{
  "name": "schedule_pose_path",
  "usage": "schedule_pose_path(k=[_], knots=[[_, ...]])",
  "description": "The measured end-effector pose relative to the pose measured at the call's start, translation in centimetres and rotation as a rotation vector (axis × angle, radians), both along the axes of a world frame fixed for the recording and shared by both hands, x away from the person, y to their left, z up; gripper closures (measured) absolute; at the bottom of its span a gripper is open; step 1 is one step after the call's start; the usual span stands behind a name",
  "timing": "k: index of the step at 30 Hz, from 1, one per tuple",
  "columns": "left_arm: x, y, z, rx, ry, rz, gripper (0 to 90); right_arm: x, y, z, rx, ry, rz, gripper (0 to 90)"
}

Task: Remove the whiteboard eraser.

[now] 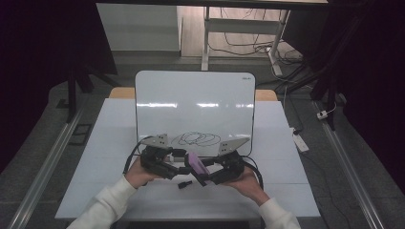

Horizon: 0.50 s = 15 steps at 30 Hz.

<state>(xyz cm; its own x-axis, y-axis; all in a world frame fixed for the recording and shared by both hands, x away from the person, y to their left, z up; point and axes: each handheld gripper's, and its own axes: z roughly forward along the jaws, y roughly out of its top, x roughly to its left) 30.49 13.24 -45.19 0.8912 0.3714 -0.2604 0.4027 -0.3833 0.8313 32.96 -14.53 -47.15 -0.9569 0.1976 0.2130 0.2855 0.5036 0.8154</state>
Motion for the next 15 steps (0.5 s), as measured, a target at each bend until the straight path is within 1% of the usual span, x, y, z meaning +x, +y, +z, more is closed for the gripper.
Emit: schedule_pose_path(k=[2,6,9,10,15], knots=[[-0.5,0.8,-0.1,0.02,-0.002,0.06,23.9,-0.2,-0.1,0.3,-0.012,-0.047,-0.05,39.7],[-1.7,2.9,-0.9,0.066,0.005,0.157,23.4,-0.6,-0.1,0.6,-0.05,-0.139,-0.135,39.6],[-2.6,4.6,-1.6,0.079,0.007,0.218,23.4,-0.6,-0.3,0.8,-0.056,-0.168,-0.171,39.6],[-3.0,5.2,-1.8,0.077,0.008,0.238,23.4,-0.5,-0.3,0.8,-0.056,-0.173,-0.18,39.6],[-4.2,7.6,-2.7,0.074,0.008,0.309,23.6,-0.5,-0.6,0.9,-0.057,-0.203,-0.219,39.6]])
